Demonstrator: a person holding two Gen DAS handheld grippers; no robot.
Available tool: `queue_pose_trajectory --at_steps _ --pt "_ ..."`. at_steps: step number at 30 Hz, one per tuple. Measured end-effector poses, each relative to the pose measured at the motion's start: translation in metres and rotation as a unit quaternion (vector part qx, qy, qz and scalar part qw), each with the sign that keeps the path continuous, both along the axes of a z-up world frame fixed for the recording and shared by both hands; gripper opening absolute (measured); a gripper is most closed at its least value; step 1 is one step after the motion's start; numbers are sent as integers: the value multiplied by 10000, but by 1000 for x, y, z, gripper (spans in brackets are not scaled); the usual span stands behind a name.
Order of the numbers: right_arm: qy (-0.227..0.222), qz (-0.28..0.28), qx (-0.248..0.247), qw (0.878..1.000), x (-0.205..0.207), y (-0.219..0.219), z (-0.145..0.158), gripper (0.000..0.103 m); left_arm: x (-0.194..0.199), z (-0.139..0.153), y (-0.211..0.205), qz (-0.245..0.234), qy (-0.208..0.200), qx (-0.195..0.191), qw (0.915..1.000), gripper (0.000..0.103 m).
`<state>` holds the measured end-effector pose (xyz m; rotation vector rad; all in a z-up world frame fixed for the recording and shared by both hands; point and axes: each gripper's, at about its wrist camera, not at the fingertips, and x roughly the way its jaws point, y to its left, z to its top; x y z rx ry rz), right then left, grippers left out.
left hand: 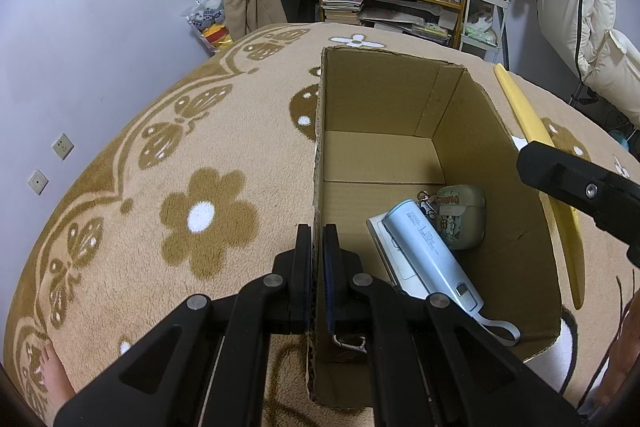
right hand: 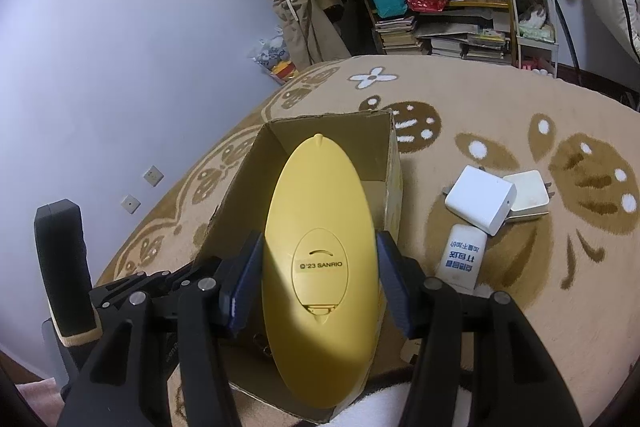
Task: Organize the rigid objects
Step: 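Lower the yellow case into the box and open the right gripper, then move the right gripper back to the white bottle beside the box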
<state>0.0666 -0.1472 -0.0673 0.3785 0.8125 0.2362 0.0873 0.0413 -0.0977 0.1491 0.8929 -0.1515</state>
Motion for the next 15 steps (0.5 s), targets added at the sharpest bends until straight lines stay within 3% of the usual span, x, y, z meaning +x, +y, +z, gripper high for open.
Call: queue_pose_trajectory --at_steps 3,8,12,15 --pt "-52 75 92 9999 -1 0 2 62 0 0 0 2 -2 1 10000 5" --pt "-154 25 -12 9999 -3 1 8 78 -1 0 -1 7 1 3 10000 5" --pt "-280 -69 -149 9995 -5 -8 12 102 -1 1 -2 17 2 -6 10000 5" --pt "-373 -195 -523 9977 -7 -19 13 103 0 1 -2 18 -3 -4 10000 5"
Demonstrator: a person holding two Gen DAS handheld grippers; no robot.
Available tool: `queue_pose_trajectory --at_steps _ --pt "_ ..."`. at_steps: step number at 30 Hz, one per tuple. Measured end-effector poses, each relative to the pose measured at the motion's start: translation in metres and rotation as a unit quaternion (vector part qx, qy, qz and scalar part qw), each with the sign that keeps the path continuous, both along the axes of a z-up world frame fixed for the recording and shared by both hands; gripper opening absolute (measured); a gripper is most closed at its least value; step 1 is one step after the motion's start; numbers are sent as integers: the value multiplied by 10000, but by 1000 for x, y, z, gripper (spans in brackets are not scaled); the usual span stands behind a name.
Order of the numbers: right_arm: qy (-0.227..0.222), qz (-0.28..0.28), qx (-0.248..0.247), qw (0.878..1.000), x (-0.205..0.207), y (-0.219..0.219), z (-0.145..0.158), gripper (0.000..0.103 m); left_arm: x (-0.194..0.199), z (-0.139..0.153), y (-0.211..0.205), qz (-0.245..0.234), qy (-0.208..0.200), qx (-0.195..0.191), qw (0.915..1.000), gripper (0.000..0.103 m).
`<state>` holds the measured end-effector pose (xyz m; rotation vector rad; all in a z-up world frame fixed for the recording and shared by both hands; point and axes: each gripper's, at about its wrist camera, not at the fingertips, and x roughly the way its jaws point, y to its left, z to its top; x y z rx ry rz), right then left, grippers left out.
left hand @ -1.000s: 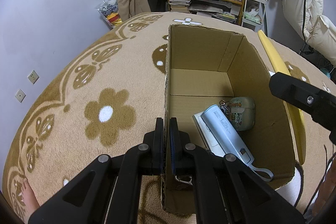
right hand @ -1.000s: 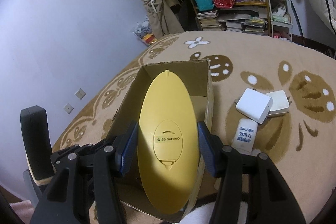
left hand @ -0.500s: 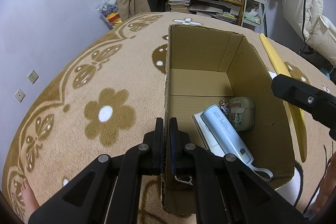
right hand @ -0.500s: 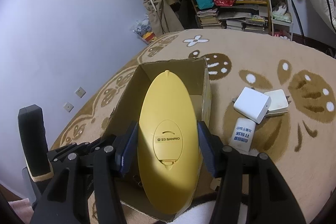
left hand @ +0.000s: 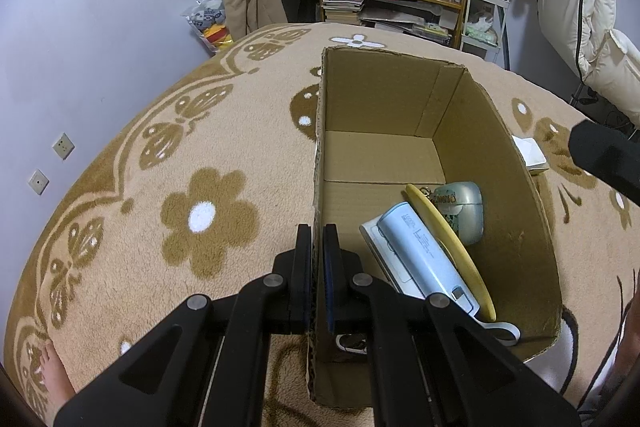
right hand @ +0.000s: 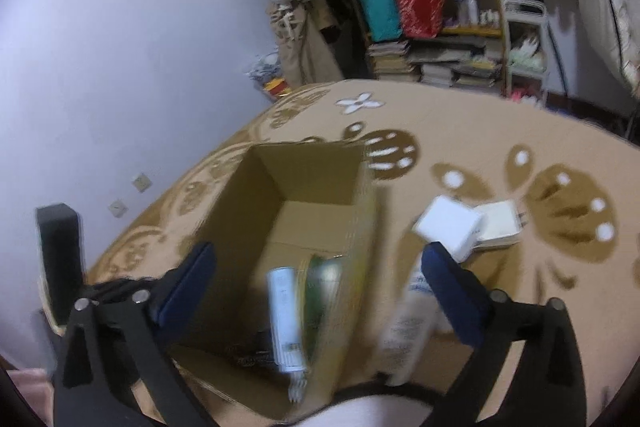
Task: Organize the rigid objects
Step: 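Move the right gripper back to the white bottle beside the box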
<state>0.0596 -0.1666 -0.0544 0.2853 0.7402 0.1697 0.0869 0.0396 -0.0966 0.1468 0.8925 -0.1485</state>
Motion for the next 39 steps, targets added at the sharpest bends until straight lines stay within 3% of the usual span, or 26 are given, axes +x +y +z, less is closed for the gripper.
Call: queue_pose_trajectory --at_steps 4,11,23,26,28,33,36,39 --pt "172 -335 -418 9984 2 -20 -7 103 0 1 -1 1 0 -4 10000 5" --pt "571 -885 -545 9929 2 -49 -32 103 0 4 0 25 -31 1 10000 5" --pt "1212 -869 -356 9882 12 -55 -90 102 0 4 -1 20 -36 98 9999 5" --pt "1329 -770 -325 9876 18 -49 -98 87 0 3 -2 22 -35 90 10000 5" --pt "1451 -714 -367 9862 22 -44 -105 70 0 4 -2 19 -39 106 9999 5" --pt "1637 -646 -171 9843 29 -36 -117 48 0 3 -2 27 -35 110 9999 5" --pt "1700 -695 -506 9817 35 -24 -120 50 0 3 -3 34 -20 133 9999 5" --pt "1638 -487 -1280 9769 34 -5 -124 53 0 2 -4 39 -9 155 9999 5"
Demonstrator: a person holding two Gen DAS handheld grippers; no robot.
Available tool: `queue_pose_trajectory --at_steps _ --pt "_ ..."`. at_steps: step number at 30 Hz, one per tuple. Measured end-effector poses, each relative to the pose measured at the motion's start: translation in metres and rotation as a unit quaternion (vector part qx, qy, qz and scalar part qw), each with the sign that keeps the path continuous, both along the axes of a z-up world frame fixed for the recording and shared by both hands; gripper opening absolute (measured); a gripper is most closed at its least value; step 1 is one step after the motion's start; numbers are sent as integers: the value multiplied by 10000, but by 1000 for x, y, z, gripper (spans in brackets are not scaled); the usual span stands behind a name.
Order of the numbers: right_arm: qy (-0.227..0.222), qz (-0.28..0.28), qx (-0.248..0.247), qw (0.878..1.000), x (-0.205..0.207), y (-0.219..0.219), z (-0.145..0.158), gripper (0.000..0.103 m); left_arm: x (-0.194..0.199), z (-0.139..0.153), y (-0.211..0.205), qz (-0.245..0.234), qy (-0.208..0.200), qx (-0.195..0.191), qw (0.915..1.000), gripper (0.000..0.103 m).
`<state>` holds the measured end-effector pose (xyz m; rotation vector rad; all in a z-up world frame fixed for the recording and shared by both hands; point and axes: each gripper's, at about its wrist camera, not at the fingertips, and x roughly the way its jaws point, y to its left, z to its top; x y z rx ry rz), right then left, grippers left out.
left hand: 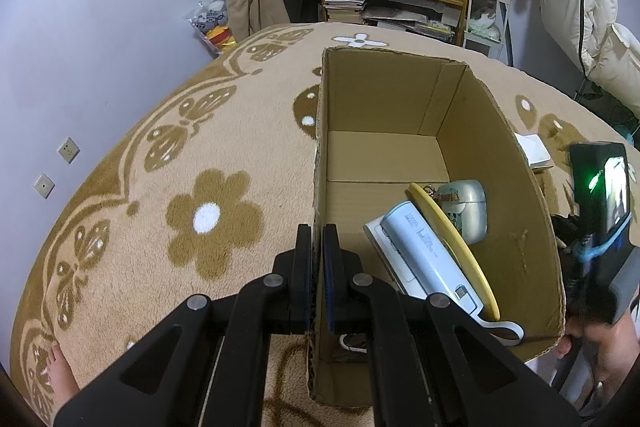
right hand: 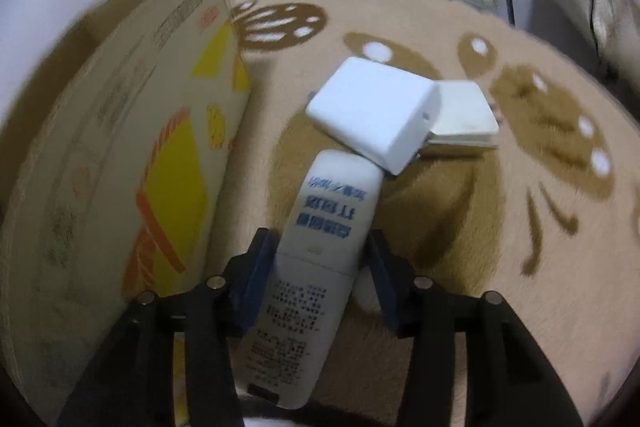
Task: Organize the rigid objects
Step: 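Grasp the white spray bottle with the right gripper and lift, then carry the bottle into the box and release it with the right gripper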
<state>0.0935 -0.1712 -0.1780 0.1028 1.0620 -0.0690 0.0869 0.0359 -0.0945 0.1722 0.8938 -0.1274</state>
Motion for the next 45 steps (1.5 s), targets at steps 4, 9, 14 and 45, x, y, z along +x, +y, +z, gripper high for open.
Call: queue_pose_trajectory --at_steps 4,9,14,45 --pt "-67 -15 27 10000 -5 -2 1 52 1 -1 0 8 7 -14 10000 5" --pt "-81 -113 244 9996 -11 -9 5 48 2 -3 0 12 2 -17 10000 5" --pt "-95 -187 318 9993 -10 -14 7 45 3 -4 1 38 27 -48 10000 5" --pt "-1720 -519 1469 9727 -31 -39 119 44 1 -5 6 43 87 -76 9999 5"
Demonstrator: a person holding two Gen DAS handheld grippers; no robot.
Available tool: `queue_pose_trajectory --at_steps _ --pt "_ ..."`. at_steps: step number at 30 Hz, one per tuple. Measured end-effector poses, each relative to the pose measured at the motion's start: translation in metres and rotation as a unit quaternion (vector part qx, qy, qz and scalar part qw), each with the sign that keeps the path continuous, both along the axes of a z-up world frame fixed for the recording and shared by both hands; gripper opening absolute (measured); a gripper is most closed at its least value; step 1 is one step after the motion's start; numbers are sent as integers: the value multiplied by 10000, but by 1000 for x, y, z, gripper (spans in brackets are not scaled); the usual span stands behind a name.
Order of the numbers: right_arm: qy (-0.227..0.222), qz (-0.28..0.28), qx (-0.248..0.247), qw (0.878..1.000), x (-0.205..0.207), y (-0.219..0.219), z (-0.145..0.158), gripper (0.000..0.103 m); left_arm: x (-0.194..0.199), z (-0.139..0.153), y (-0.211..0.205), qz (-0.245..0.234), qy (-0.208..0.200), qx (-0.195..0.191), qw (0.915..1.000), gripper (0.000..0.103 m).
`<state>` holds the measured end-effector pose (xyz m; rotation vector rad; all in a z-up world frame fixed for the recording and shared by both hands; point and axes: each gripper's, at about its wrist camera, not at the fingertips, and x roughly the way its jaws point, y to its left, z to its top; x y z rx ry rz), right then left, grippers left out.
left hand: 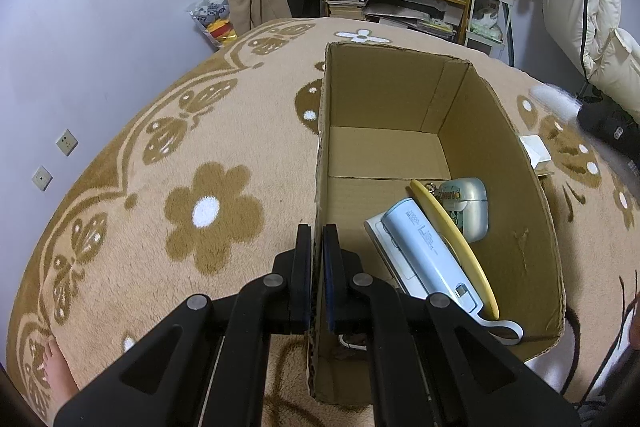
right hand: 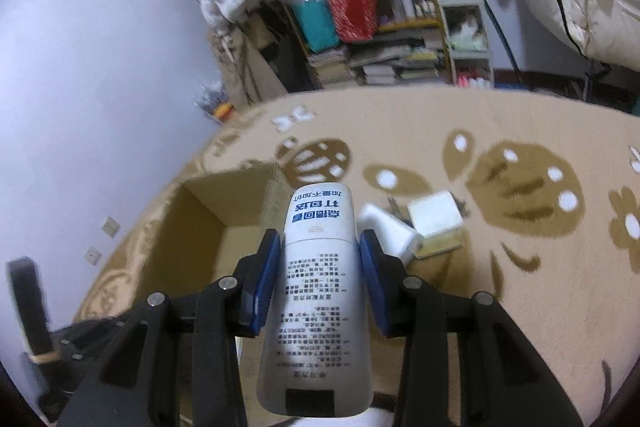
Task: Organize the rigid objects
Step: 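Carry the bottle into the box and release it with the right gripper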
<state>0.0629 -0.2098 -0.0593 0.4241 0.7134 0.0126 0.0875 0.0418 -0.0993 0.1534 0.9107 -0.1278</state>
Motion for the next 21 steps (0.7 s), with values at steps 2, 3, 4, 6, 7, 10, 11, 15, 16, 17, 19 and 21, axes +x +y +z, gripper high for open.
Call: queue_pose_trajectory --at_steps 2,3,4,6,7,10,11,15,16,17,19,21 --pt "-170 120 11 9998 -4 7 11 44 0 0 0 -1 -1 4 10000 5" --pt "-238 189 13 9995 -4 11 15 44 0 0 0 -1 -1 6 10000 5" --pt "-306 271 25 9992 -5 16 19 44 0 0 0 -1 -1 6 10000 5" --pt "-398 435 51 9982 -5 26 25 44 0 0 0 0 0 2 10000 5" --pt "-435 540 57 9976 -5 33 27 44 0 0 0 1 1 1 10000 5" --pt "-436 759 19 9962 -4 48 26 44 0 0 0 0 0 5 10000 5" --pt "-413 822 9 9958 -3 53 24 44 0 0 0 0 -1 3 10000 5" --pt "-301 1011 -53 9944 0 68 16 44 0 0 0 1 2 1 10000 5" --pt "-282 1048 -55 9941 0 69 14 44 0 0 0 1 1 1 10000 5" --pt "-261 1083 -54 9938 0 71 12 44 0 0 0 1 1 4 10000 5" --pt "-195 1134 -43 9933 1 75 6 44 0 0 0 1 2 2 10000 5" --pt "-107 1182 -31 9929 3 77 1 44 0 0 0 1 1 2 10000 5"
